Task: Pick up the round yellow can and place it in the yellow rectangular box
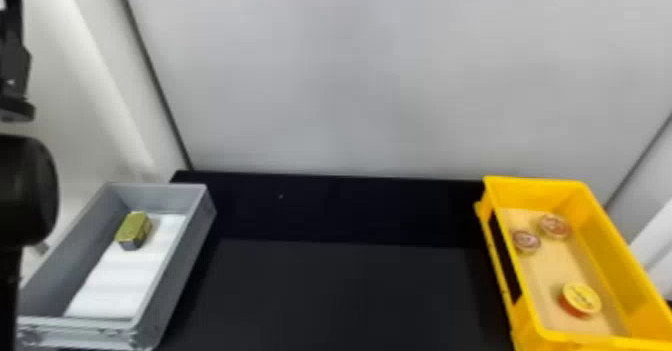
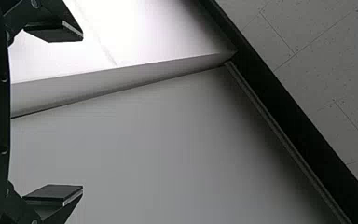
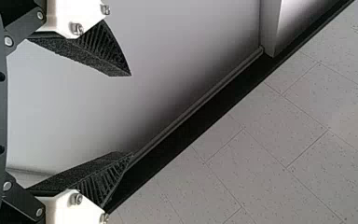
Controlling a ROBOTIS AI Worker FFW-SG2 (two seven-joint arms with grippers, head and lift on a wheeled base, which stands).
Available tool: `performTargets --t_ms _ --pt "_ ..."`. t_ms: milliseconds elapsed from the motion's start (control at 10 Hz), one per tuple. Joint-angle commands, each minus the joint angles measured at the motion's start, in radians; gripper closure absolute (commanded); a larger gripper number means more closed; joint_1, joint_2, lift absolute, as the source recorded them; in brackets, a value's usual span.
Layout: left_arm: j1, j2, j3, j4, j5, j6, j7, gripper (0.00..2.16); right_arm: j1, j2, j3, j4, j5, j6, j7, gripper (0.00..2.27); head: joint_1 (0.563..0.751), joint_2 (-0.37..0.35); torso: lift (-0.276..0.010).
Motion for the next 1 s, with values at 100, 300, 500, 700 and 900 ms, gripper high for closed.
performTargets --t_ms 100,300,500,700,900 --pt "0.003 0.002 0.004 -0.003 0.000 0.006 -0.002 0.13 0.003 0.001 0.000 0.000 0.001 0.005 0.001 0.24 0.663 0.054 -0.010" --pt "0.006 0.003 0.004 -0.005 0.000 0.006 -0.002 0.13 0.003 0.001 0.001 0.000 0.001 0.006 0.002 0.24 0.663 0.054 -0.010" --pt "0.009 0.002 0.001 -0.005 0.000 0.006 -0.002 0.13 0.003 0.003 0.006 0.000 -0.001 0.011 0.002 0.24 0.663 0.054 -0.010" --pt "0.009 0.003 0.000 -0.005 0.000 0.003 -0.002 0.13 0.003 0.004 0.011 0.000 -0.001 0.014 0.004 0.24 0.663 0.054 -0.010" --pt "0.009 0.003 0.000 -0.005 0.000 0.001 -0.002 0.13 0.003 0.004 0.012 0.002 -0.001 0.015 0.006 0.25 0.663 0.054 -0.010"
